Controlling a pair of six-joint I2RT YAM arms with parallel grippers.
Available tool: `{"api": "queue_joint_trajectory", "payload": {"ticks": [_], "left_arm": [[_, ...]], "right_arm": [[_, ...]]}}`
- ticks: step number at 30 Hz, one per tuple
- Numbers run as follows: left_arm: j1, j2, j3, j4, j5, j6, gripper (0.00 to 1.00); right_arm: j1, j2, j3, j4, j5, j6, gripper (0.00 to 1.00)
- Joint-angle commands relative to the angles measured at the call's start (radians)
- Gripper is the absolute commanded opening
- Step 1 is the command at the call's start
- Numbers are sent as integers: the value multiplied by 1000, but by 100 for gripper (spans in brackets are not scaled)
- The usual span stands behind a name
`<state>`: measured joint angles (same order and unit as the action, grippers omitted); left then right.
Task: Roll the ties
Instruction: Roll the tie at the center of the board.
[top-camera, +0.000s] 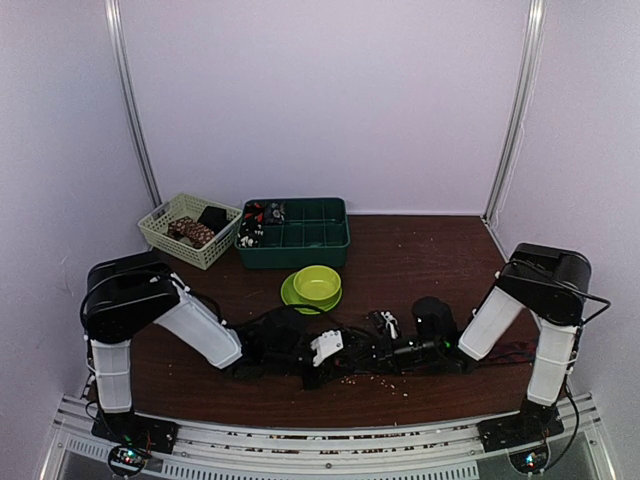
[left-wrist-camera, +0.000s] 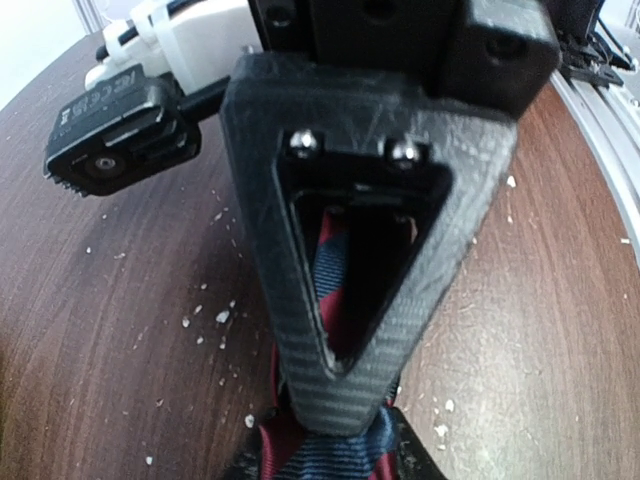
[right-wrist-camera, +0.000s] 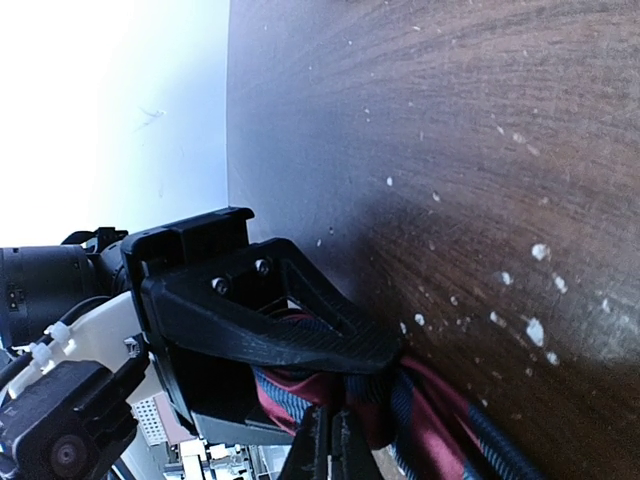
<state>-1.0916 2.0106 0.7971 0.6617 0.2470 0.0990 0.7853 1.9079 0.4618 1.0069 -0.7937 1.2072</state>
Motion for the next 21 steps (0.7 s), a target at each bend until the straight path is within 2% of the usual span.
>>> {"api": "queue_joint_trajectory", "payload": {"ticks": [1, 4, 11, 15, 21], "left_arm": [[8, -27, -25, -233, -54, 49, 30], [20, -47, -29, -254, -47, 48, 32], [22, -51, -10, -259, -29, 47, 50], [22, -66, -71, -101, -13, 8, 60], [22, -30, -142, 144, -23, -70, 65]], "right_arm": [[-26, -23, -37, -50, 16, -8, 0], [-38, -42, -40, -119, 27, -51, 0], [-41, -69, 7, -412, 85, -234, 0], [-43, -72, 25, -495, 116, -295, 0], [-41, -96, 29, -550, 139, -343, 0]]}}
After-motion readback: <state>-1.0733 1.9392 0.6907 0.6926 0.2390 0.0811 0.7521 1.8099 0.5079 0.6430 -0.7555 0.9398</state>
